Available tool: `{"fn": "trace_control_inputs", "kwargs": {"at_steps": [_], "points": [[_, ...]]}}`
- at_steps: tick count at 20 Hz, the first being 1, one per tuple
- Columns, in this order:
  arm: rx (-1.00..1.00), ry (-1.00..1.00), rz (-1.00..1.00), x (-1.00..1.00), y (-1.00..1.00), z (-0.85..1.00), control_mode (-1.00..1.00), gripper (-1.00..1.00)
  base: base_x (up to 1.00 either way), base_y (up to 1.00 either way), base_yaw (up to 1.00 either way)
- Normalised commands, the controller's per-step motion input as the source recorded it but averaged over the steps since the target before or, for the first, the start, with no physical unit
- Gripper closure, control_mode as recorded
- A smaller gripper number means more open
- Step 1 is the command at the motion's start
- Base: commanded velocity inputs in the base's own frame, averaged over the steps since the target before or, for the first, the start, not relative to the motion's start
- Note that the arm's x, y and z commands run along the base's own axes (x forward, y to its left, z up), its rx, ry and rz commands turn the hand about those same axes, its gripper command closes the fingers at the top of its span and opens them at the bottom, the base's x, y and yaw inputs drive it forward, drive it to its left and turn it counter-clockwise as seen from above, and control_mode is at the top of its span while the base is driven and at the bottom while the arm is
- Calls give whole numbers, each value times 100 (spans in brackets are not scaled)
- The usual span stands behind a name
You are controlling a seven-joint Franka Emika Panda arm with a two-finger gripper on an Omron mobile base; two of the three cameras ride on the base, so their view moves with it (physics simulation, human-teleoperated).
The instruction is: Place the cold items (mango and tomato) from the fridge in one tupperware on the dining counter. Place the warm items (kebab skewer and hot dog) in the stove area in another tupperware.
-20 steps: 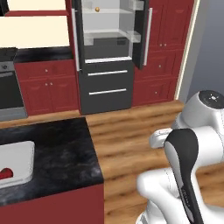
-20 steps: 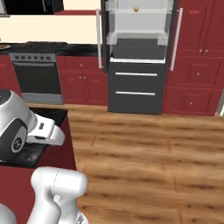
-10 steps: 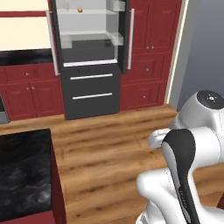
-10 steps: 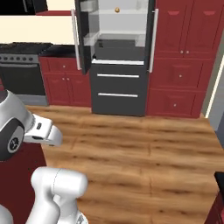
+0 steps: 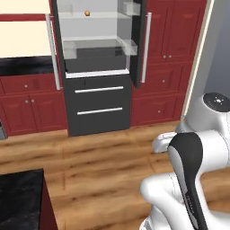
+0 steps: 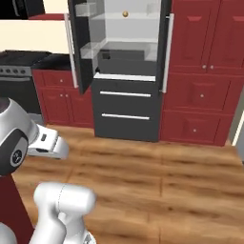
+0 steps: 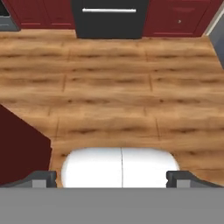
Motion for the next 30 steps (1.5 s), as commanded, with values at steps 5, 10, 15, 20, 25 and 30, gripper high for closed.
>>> {"fn": "trace_control_inputs", "kwargs": {"at_steps": [5,10,15,20,25,30], "points": [[0,0,0,0,0,0,100,-100,100,-8,9],[0,0,0,0,0,0,100,-100,100,-2,-12],[0,0,0,0,0,0,100,-100,100,0,-23],[0,0,0,0,0,0,100,-100,100,8,-9],[0,0,0,0,0,0,100,-100,100,4,1],[0,0,0,0,0,0,100,-100,100,0,4]]}}
